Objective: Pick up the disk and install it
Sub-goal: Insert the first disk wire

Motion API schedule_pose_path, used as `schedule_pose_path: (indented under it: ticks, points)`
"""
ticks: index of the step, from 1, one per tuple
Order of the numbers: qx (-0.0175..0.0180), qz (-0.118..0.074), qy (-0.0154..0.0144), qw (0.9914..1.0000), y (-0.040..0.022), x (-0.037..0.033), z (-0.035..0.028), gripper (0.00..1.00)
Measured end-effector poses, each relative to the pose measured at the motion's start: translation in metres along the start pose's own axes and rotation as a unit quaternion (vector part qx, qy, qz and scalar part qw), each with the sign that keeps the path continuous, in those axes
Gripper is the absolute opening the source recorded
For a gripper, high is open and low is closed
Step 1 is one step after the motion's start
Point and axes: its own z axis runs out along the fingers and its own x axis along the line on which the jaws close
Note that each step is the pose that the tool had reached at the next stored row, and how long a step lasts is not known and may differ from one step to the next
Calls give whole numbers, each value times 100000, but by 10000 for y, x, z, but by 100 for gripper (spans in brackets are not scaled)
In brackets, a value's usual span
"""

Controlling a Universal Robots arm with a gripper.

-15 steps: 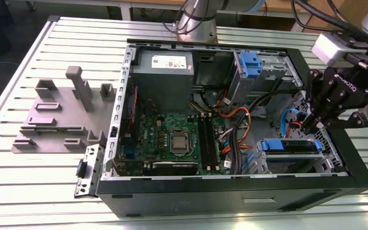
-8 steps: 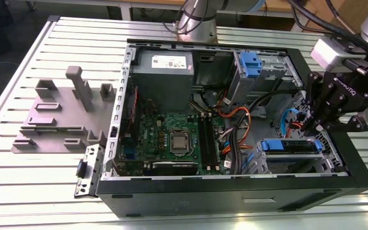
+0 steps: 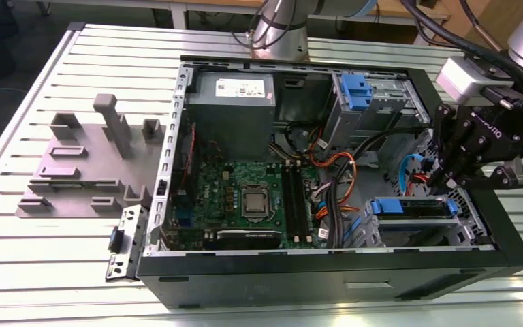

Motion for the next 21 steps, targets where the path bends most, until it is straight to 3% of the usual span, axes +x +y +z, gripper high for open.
schedule_pose_path:
  ticks: [8, 16, 21]
  points:
    - [227, -23, -31, 100000, 18, 45, 5, 17]
    - [1379, 90, -373, 99990, 89, 72, 20, 17]
    - [1540, 1104, -421, 99981, 96, 70, 34, 17]
